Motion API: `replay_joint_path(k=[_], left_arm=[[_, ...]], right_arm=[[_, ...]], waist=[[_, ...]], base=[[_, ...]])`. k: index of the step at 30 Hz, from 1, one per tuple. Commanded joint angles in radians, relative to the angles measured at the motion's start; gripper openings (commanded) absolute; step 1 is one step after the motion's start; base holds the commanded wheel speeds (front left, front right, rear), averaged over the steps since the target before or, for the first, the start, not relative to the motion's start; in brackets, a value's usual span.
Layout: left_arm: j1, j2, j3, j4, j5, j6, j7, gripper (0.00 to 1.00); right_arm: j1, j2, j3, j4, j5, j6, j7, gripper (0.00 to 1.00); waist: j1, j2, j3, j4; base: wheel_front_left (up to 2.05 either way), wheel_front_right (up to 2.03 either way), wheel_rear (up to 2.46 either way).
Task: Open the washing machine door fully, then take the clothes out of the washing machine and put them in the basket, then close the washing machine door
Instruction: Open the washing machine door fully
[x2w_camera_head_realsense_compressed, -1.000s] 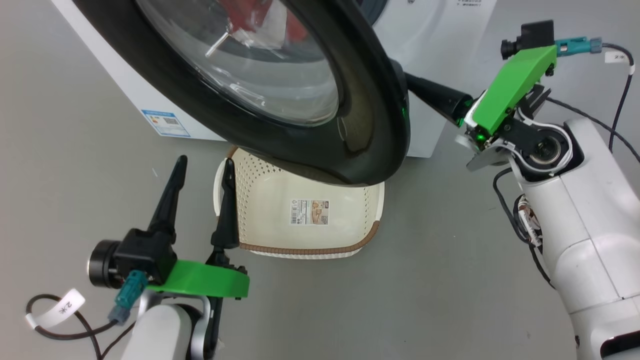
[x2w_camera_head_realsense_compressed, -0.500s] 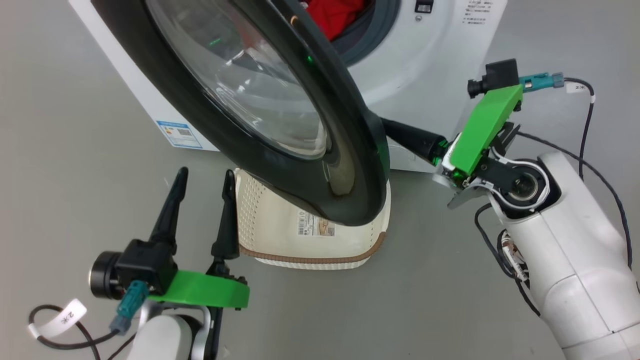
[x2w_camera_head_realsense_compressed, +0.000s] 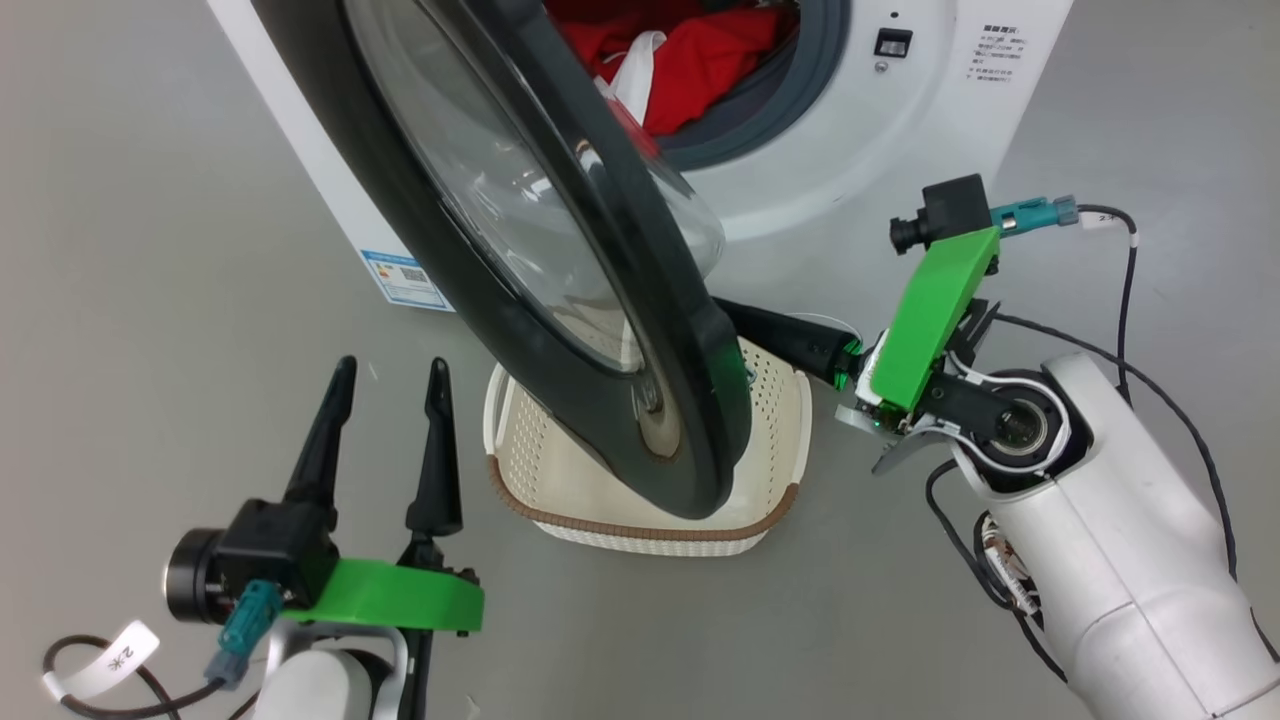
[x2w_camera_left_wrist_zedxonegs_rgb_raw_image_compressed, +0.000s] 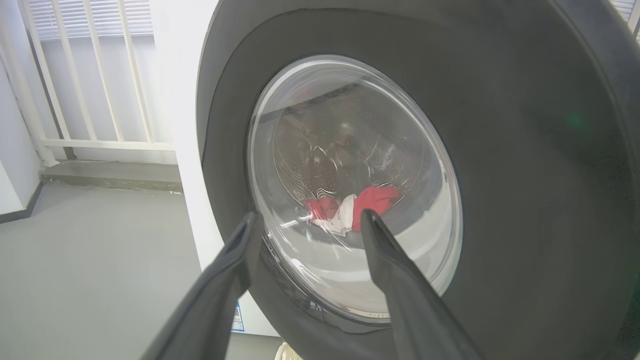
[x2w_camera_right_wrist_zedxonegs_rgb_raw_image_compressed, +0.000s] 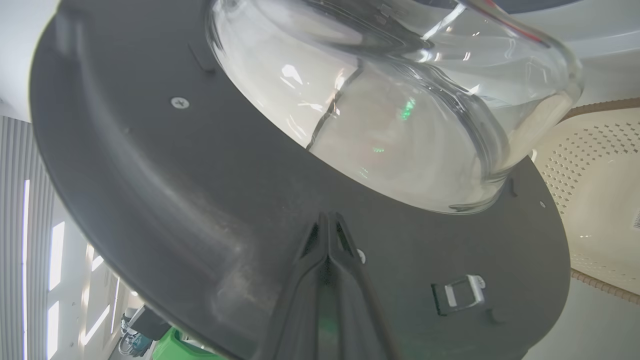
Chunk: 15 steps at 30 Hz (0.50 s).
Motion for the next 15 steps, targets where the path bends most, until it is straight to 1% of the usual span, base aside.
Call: replay_joint_path(k=[1,8,15], left_arm=[[0.004,0.015,0.035,-0.029,0.002,0.007,-0.009,1.00],[0.014,0.015,0.037,-0.033,0.002,0.011,-0.009,1.00],[0.023,0.015,0.033,-0.026,-0.004,0.015,-0.009,1.00]], right_arm=[[0.010,0.028,0.022,-0.040,0.006,0.008,0.008,0.00],[0.053,0.028,0.047,-0.091,0.013,0.008,0.025,0.00],[0.088,0.028,0.055,-0.118,0.017,0.008,0.023,0.00]], waist=[[0.0000,0.0000,-0.004,0.004],[0.0000,0.0000,-0.014,0.020],[0.0000,0.0000,-0.029,0.054]], base=[[0.00,0.00,0.00],[0.00,0.00,0.00],[0.00,0.00,0.00]])
